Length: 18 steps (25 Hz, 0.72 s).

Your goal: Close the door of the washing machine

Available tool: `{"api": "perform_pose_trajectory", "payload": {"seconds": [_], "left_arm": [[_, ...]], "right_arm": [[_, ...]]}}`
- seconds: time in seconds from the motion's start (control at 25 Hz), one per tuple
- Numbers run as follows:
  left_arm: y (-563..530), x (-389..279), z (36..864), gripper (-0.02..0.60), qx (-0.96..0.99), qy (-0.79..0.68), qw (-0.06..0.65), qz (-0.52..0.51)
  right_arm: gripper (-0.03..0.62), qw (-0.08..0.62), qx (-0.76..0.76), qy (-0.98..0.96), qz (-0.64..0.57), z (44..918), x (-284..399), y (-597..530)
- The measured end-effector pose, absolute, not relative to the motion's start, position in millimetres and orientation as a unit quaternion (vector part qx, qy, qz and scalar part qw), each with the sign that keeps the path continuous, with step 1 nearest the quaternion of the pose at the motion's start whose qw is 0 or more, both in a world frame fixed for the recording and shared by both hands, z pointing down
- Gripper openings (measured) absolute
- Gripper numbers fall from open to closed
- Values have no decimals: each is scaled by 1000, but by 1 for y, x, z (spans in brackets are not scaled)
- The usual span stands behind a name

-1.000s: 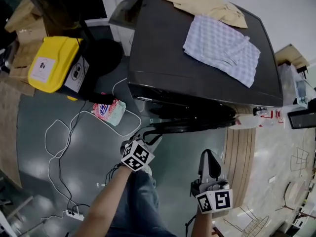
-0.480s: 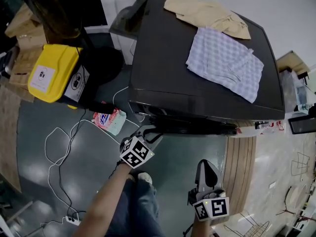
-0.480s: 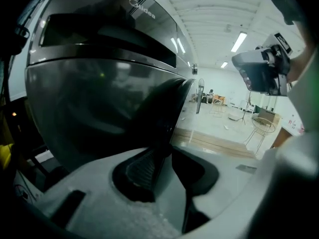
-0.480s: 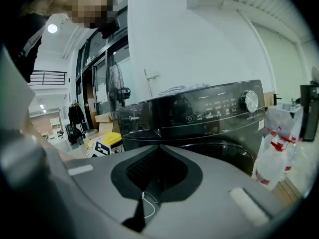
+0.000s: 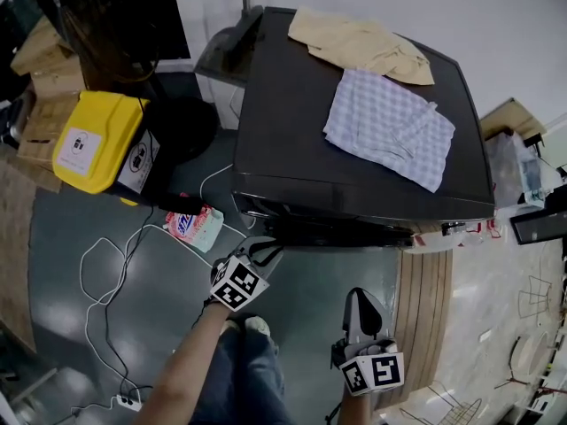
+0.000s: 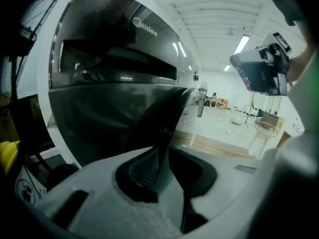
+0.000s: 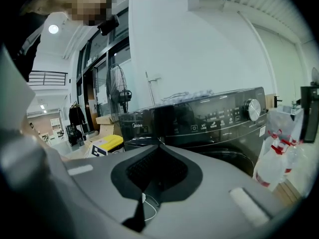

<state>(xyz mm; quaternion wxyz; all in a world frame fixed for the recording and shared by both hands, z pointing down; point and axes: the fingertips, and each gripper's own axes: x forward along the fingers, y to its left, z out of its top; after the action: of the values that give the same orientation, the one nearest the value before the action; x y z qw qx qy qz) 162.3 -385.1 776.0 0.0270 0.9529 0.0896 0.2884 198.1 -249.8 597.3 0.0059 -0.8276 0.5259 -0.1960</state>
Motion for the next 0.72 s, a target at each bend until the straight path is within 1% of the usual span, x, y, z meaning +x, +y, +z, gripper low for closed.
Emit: {"api": "perform_pose_trajectory", "payload": {"seconds": [0.08, 0.16, 0.24, 0.32, 0.56, 0.72], "left_arm": [[-384, 155, 753, 60, 956, 88, 20, 280], [-385, 146, 718, 31, 962, 79, 11, 260], [-390, 140, 667, 9, 973, 60, 2, 224], [-398, 134, 610, 0, 981, 40, -7, 188], [-427, 130, 434, 0, 995, -14, -54, 78], [-442, 126, 333, 0, 995, -45, -92, 15]], "right_arm": [[8, 10, -830, 525, -187, 582, 201, -252], [8, 16, -834, 523, -173, 562, 205, -253], [8, 25, -839, 522, -153, 536, 210, -255], [8, 32, -843, 521, -130, 504, 217, -256], [8, 59, -846, 527, -50, 392, 229, -264], [8, 72, -839, 540, 11, 316, 229, -272]]}}
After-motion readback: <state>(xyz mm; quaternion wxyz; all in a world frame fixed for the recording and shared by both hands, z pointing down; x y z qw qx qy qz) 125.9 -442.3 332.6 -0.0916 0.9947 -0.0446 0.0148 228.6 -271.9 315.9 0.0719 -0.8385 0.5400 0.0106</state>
